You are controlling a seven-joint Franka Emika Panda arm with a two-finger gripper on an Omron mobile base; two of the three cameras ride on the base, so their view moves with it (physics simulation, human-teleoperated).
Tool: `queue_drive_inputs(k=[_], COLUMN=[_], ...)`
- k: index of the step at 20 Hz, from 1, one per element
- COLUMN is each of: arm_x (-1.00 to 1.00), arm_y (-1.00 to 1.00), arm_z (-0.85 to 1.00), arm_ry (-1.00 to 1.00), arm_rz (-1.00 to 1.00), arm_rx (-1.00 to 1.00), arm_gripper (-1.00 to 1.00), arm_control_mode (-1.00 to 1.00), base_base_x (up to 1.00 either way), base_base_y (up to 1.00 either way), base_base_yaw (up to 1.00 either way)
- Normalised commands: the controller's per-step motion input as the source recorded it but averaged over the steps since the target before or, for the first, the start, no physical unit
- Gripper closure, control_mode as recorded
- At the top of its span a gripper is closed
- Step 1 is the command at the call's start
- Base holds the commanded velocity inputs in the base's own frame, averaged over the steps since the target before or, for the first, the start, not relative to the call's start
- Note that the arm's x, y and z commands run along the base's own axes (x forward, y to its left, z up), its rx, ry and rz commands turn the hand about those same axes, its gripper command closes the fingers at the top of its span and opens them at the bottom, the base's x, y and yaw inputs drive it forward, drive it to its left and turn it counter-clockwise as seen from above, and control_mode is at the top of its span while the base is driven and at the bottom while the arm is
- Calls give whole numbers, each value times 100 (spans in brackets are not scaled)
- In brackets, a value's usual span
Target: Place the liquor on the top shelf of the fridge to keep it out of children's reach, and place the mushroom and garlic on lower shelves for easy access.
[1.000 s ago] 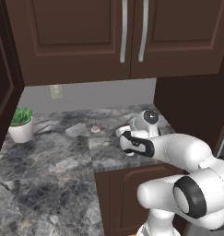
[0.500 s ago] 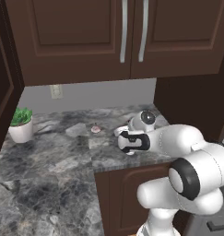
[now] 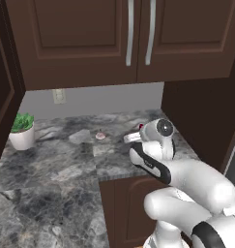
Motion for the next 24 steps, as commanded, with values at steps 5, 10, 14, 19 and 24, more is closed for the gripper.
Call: queue_drive_inputs(k=[5, 10, 14, 19, 24], arm_x=[-72, -100, -98, -76, -18], arm_y=[-20, -28, -12, 0, 0], arm_z=[98, 48, 76, 45, 4], arm_ry=[-4, -2, -6, -3, 0], arm_rz=[0, 0, 1, 0, 0], arm_rx=[0, 0, 0, -3, -1], arm_gripper=[100, 100, 100, 100, 100], arm_control_mode=[-100, -100, -100, -100, 100], base_base_x=[0, 0, 0, 0, -80], base_base_y=[0, 0, 0, 0, 0], base_base_yaw=[0, 0, 0, 0, -6])
